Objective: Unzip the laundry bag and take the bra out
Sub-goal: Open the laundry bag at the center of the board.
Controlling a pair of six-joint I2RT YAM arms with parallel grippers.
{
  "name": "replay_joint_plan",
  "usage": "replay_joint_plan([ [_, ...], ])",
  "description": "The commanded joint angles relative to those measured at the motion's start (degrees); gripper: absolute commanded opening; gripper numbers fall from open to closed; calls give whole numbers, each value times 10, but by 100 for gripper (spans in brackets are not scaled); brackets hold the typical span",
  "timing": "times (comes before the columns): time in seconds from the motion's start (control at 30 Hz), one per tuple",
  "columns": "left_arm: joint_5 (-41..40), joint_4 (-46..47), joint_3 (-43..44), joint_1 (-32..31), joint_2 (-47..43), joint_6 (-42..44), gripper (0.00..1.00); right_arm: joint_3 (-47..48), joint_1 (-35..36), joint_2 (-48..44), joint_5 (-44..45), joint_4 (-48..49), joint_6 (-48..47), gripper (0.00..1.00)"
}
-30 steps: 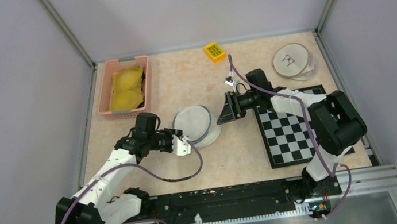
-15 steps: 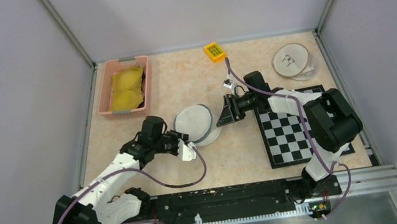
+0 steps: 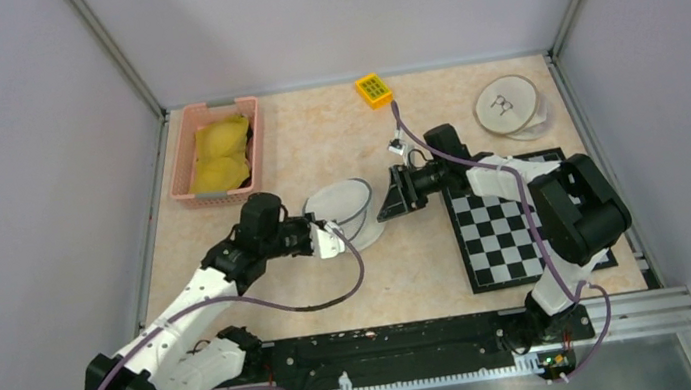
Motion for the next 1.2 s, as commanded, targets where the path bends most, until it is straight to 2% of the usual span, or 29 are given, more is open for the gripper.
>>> replay_joint_plan([
  [0.0, -5, 32, 44, -2, -16, -90, 0, 27, 5, -11, 7, -8, -20, 53],
  [0.23, 9, 57, 114, 0, 23, -195, 0, 63, 5, -31, 36, -36, -33, 64],
  [0.47, 32, 68, 180, 38, 87, -301, 0, 111, 6, -20, 83, -31, -16, 66],
  [0.7, 80, 49, 251, 98, 152, -394, 0, 85, 13, -30, 119, 16, 46, 66],
  [0.87, 75, 43, 273, 111, 175, -444, 0, 27, 15, -95, 173, 93, 101, 66],
  [1.0, 59, 44, 284, 118, 191, -477, 0, 59, 30, -84, 206, 13, 98, 66],
  [1.17, 60, 44, 298, 135, 217, -511, 0, 75, 68, -82, 247, -32, 61, 65],
])
